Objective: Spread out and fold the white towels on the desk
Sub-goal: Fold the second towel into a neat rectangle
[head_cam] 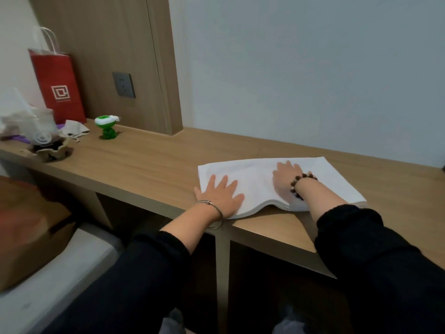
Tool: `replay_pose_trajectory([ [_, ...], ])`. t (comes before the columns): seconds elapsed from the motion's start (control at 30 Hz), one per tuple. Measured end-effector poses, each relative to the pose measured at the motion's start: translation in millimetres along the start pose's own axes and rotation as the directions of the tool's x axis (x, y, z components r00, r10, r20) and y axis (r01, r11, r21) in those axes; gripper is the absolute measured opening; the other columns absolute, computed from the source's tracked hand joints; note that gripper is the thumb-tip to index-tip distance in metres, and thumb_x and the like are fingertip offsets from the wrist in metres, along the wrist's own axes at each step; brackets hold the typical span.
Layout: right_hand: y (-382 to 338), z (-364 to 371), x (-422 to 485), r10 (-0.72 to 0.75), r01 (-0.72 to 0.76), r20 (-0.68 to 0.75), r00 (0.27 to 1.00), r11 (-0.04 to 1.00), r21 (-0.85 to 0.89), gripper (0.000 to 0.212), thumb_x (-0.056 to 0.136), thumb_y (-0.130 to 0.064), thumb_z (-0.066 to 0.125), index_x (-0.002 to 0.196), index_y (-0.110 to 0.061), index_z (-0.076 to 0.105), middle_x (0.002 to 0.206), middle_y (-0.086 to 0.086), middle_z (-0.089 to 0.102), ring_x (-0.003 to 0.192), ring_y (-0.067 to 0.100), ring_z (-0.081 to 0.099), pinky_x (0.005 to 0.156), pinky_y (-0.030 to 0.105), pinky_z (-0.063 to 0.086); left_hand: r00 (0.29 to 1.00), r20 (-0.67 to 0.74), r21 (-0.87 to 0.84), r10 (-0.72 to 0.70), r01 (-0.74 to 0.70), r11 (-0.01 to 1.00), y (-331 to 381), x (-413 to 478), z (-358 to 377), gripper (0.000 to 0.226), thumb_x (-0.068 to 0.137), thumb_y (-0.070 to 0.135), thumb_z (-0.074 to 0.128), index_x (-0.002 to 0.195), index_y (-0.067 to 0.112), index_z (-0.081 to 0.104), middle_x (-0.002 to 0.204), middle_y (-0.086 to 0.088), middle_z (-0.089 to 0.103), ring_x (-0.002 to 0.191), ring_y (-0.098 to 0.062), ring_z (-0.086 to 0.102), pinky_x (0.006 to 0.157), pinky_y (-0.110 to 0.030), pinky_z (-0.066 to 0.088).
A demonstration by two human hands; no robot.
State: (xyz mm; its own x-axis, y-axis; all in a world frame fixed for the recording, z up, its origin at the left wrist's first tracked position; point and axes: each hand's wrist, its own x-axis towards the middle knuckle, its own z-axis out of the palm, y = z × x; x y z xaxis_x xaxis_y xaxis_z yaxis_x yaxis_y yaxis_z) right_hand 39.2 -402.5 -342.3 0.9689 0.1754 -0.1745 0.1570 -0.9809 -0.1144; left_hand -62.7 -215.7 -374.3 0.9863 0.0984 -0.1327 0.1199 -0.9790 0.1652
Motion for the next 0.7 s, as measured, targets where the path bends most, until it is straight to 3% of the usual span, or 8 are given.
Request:
replay_pose_trajectory([
  [0.07, -26.0, 11.2, -4.7, -0.087, 0.087, -0.007, 0.996, 0.996, -0.012, 0.058, 0.098, -0.049, 0.012, 0.151, -0.027, 0.006, 0.16, 0.002, -0.001, 0.146, 0.027, 0.004, 0.114, 0.055, 0.006, 1.0, 0.001, -0.037, -0.008, 0.008, 0.999, 15.0, -5.9, 1.7, 0.056, 0.096, 0.052, 0.017, 0.149, 0.036, 0.01, 0.158, 0.014, -0.002, 0.145, -0.02, -0.011, 0.109, -0.061, 0.001],
  [0.13, -31.3, 25.1, -6.4, -0.115, 0.114, -0.019, 0.993, 0.992, -0.051, 0.06, 0.096, -0.055, 0.009, 0.151, -0.033, -0.001, 0.159, -0.001, -0.01, 0.147, 0.023, -0.004, 0.114, 0.054, 0.0, 0.999, -0.036, -0.203, 0.025, -0.032, 0.979, 14.0, -8.8, -3.1, 0.05, 0.099, 0.041, 0.026, 0.146, 0.025, 0.028, 0.157, 0.006, 0.015, 0.144, -0.019, 0.007, 0.113, -0.045, 0.012],
  [0.2, -24.8, 30.0, -5.0, -0.139, 0.136, -0.035, 0.99, 0.987, -0.084, 0.059, 0.096, -0.057, 0.009, 0.15, -0.036, -0.001, 0.159, -0.002, -0.011, 0.146, 0.023, -0.005, 0.114, 0.055, -0.002, 0.985, -0.17, -0.59, -0.035, -0.073, 0.804, -4.0, -10.6, -15.2, 0.033, 0.096, 0.021, 0.043, 0.124, 0.012, 0.058, 0.138, -0.007, 0.05, 0.121, -0.021, 0.048, 0.093, -0.019, 0.037],
  [0.27, -19.0, 28.9, -2.4, -0.179, 0.175, -0.026, 0.984, 0.978, -0.117, 0.058, 0.096, -0.057, 0.009, 0.15, -0.038, -0.001, 0.159, -0.002, -0.011, 0.147, 0.022, -0.005, 0.113, 0.055, -0.002, 0.914, -0.338, -0.744, -0.225, -0.113, 0.658, -33.0, -10.5, -25.8, 0.023, 0.089, 0.007, 0.054, 0.108, 0.009, 0.066, 0.117, -0.011, 0.062, 0.097, -0.021, 0.06, 0.07, -0.015, 0.04],
  [0.33, -15.7, 28.9, -1.3, -0.233, 0.228, -0.014, 0.972, 0.962, -0.147, 0.057, 0.096, -0.056, 0.01, 0.15, -0.039, -0.001, 0.159, -0.003, -0.01, 0.147, 0.022, -0.005, 0.113, 0.056, -0.001, 0.882, -0.385, -0.706, -0.272, -0.092, 0.702, -59.0, -9.0, -31.4, 0.03, 0.085, 0.007, 0.061, 0.115, 0.01, 0.061, 0.118, -0.008, 0.055, 0.104, -0.019, 0.055, 0.079, -0.019, 0.039],
  [0.43, -9.3, 28.6, -0.8, -0.313, 0.309, 0.002, 0.95, 0.938, -0.157, 0.055, 0.098, -0.054, 0.013, 0.149, -0.04, 0.001, 0.16, -0.004, -0.008, 0.147, 0.019, -0.004, 0.114, 0.054, 0.0, 0.967, -0.231, -0.644, -0.11, -0.067, 0.762, -75.8, -5.7, -32.4, 0.041, 0.085, 0.014, 0.065, 0.125, 0.013, 0.055, 0.115, -0.003, 0.06, 0.105, -0.015, 0.055, 0.088, -0.024, 0.043],
  [0.53, -4.2, 25.9, -1.6, -0.375, 0.372, 0.013, 0.927, 0.915, -0.158, 0.052, 0.099, -0.05, 0.016, 0.149, -0.041, 0.003, 0.16, -0.006, -0.006, 0.147, 0.017, -0.003, 0.115, 0.051, 0.001, 0.978, -0.208, -0.591, 0.014, -0.137, 0.795, -76.1, -2.2, -31.0, 0.026, 0.084, 0.014, 0.064, 0.109, 0.019, 0.068, 0.107, 0.002, 0.069, 0.093, -0.009, 0.061, 0.08, -0.022, 0.047],
  [0.7, -1.7, 25.0, -4.7, -0.41, 0.407, 0.008, 0.912, 0.902, -0.145, 0.051, 0.101, -0.047, 0.019, 0.149, -0.041, 0.004, 0.159, -0.008, -0.005, 0.147, 0.015, -0.003, 0.115, 0.049, 0.001, 0.943, -0.33, -0.408, 0.052, -0.192, 0.893, -75.4, 0.0, -26.8, 0.017, 0.085, 0.012, 0.059, 0.088, 0.016, 0.075, 0.087, 0.001, 0.072, 0.081, -0.014, 0.062, 0.067, -0.024, 0.046],
])
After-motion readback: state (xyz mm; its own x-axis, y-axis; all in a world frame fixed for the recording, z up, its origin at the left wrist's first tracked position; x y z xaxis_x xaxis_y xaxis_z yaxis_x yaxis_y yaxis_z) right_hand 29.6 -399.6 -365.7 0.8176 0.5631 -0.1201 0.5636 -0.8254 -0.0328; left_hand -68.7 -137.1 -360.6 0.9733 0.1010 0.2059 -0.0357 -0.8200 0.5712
